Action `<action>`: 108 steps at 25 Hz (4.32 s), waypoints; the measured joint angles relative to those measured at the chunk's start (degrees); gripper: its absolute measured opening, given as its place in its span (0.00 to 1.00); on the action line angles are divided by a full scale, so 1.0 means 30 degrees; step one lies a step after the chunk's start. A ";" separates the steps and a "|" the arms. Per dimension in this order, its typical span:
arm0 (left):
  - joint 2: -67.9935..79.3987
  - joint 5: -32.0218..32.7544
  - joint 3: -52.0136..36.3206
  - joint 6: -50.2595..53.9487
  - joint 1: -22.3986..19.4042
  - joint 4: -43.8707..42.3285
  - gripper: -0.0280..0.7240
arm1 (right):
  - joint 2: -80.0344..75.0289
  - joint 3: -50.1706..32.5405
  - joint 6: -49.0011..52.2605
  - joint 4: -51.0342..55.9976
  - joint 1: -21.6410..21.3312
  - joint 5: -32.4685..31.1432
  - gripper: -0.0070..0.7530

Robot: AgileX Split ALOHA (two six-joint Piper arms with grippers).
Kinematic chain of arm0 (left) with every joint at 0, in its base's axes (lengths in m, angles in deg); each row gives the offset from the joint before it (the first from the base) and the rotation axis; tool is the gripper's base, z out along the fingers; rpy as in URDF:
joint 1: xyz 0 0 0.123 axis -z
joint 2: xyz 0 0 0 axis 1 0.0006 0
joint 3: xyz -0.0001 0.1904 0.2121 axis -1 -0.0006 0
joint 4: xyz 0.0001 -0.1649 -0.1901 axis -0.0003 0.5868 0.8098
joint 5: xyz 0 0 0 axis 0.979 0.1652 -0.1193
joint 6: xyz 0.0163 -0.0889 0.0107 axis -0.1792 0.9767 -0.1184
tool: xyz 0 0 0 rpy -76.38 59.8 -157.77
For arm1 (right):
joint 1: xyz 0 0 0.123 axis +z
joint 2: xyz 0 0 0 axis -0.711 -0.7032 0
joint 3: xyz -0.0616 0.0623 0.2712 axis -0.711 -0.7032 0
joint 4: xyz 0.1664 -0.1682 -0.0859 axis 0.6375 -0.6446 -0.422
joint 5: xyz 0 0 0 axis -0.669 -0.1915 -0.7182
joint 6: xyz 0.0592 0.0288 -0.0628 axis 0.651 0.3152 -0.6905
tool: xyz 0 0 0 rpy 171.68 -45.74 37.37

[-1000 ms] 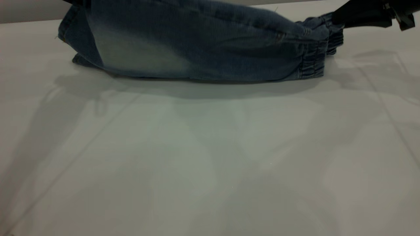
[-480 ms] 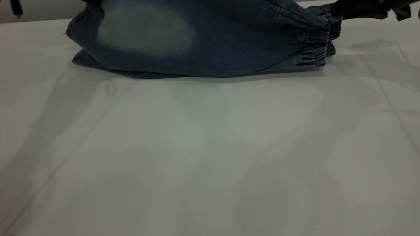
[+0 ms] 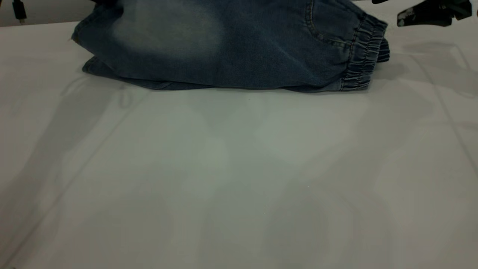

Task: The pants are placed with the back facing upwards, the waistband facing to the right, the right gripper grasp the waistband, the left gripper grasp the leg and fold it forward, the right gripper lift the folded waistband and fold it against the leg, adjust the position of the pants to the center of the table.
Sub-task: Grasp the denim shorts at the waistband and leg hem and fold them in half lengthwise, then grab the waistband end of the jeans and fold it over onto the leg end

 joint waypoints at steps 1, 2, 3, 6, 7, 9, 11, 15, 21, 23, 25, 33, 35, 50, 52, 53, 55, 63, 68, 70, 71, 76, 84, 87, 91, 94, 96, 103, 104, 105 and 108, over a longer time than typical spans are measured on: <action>0.0000 -0.0149 0.0000 0.0000 0.0000 0.0000 0.14 | 0.0000 0.0000 0.0156 0.0000 0.0000 0.0084 0.83; 0.0000 -0.0285 0.0000 0.0000 0.0000 -0.0069 0.14 | 0.0000 0.0000 0.0184 0.0000 0.0000 0.0083 0.83; 0.0000 -0.0396 0.0000 0.0000 0.0000 -0.0322 0.14 | 0.0000 0.0000 0.0202 0.0000 0.0000 0.0083 0.83; 0.0000 -0.0760 0.0000 0.0017 -0.0016 -0.0505 0.14 | 0.0000 0.0000 0.0306 -0.0014 0.0000 -0.0545 0.80; 0.0024 -0.0777 0.0000 0.0017 -0.0016 -0.0505 0.14 | 0.0000 0.0000 0.0306 -0.0024 0.0000 -0.0853 0.78; 0.0254 -0.0777 0.0000 0.0017 -0.0016 -0.0505 0.14 | 0.0000 0.0000 0.0522 -0.0039 0.0000 -0.1385 0.77; 0.0620 -0.0847 0.0000 0.0017 -0.0016 -0.0505 0.14 | 0.0000 0.0000 0.0708 -0.0070 0.0000 -0.1955 0.76; 0.1265 -0.1629 0.0000 0.0036 -0.0016 -0.0505 0.21 | 0.0000 0.0000 0.0778 -0.0221 0.0000 -0.2530 0.76; 0.1367 -0.3164 0.0000 0.0036 -0.0016 -0.0505 0.59 | 0.0017 0.0000 0.1506 -0.0436 0.0000 -0.3007 0.76; 0.1367 -0.3895 0.0000 0.0036 -0.0016 -0.0505 0.69 | 0.0017 0.0000 0.1998 -0.0917 0.0000 -0.3232 0.76; 0.1346 -0.4749 0.0000 0.0133 0.0004 -0.0328 0.77 | 0.0017 0.0000 0.2675 -0.1579 0.0000 -0.3253 0.76; 0.1302 -0.1884 0.0000 0.0426 0.0049 -0.0279 0.81 | -0.0372 0.0243 0.3782 -0.2499 -0.0018 -0.2138 0.76; 0.1303 -0.0916 -0.0017 0.0426 0.0049 -0.0279 0.81 | -0.0991 0.0620 0.3854 -0.2428 -0.0018 -0.2086 0.76; 0.1243 0.0834 0.0216 0.0426 0.0049 -0.0365 0.82 | -0.3564 0.3253 0.3780 -0.1906 -0.0018 -0.2929 0.76; 0.1260 0.1268 0.0670 0.0426 0.0049 -0.0365 0.82 | -0.3564 0.3253 0.3780 -0.1946 0.0153 -0.2933 0.76; 0.1260 0.1525 0.0895 0.0426 0.0049 -0.0365 0.82 | -0.3564 0.3253 0.3780 -0.2092 0.0222 -0.2910 0.76; 0.1260 0.2039 0.1486 0.0426 0.0049 -0.0365 0.82 | -0.3564 0.3253 0.3780 -0.2216 0.0444 -0.2926 0.76; 0.1260 0.2641 0.2842 0.0409 0.0762 -0.0353 0.82 | -0.3564 0.3253 0.4085 -0.2542 0.1200 -0.1848 0.76; 0.1301 0.2673 0.2842 0.0409 0.0783 -0.0353 0.82 | -0.3564 0.3253 0.4188 -0.2766 0.1225 -0.1434 0.65; 0.1301 0.2673 0.2842 0.0409 0.0783 -0.0353 0.82 | -0.3564 0.3253 0.4188 -0.3053 0.1225 -0.1284 0.54; 0.1301 0.2673 0.2842 0.0409 0.0783 -0.0353 0.82 | -0.3564 0.3253 0.4188 -0.3161 0.1280 -0.1240 0.49; 0.1301 0.2673 0.2842 0.0409 0.0783 -0.0353 0.82 | -0.3564 0.3253 0.3703 -0.3728 0.1362 -0.1255 0.16; 0.1563 0.3818 0.3894 0.0369 0.1505 -0.0376 0.82 | -0.3564 0.3253 0.3706 -0.3728 0.1362 -0.1805 0.04; 0.2387 0.5381 0.5228 0.0369 0.2074 -0.0376 0.82 | -0.3564 0.3253 0.3765 -0.3698 0.1362 -0.1942 0.04; 0.3965 0.7383 0.7661 0.0364 0.2993 -0.0376 0.82 | -0.3564 0.3253 0.3765 -0.3443 0.1362 -0.2275 0.04; 0.5459 0.8856 0.9851 0.0348 0.3659 -0.0390 0.82 | -0.3564 0.3253 0.3798 -0.3443 0.1362 -0.2342 0.04; 0.6383 0.9970 1.1402 0.0533 0.4059 -0.0449 0.82 | -0.3564 0.3253 0.3864 -0.3443 0.1362 -0.2381 0.04; 0.9604 1.4755 1.6813 0.1748 0.4404 -0.2004 0.82 | -0.3564 0.3253 0.3986 -0.3460 0.1375 -0.2695 0.04; 0.9966 1.5350 1.7458 0.1810 0.4404 -0.2157 0.82 | -0.3564 0.3253 0.4006 -0.3460 0.1375 -0.2695 0.04; 1.0292 1.5886 1.8009 0.1810 0.4404 -0.2348 0.82 | -0.3564 0.3253 0.4043 -0.3460 0.1375 -0.2695 0.04; 1.1008 1.6705 1.8828 0.1810 0.4404 -0.3162 0.82 | -0.3564 0.3253 0.4181 -0.3460 0.1375 -0.2713 0.04</action>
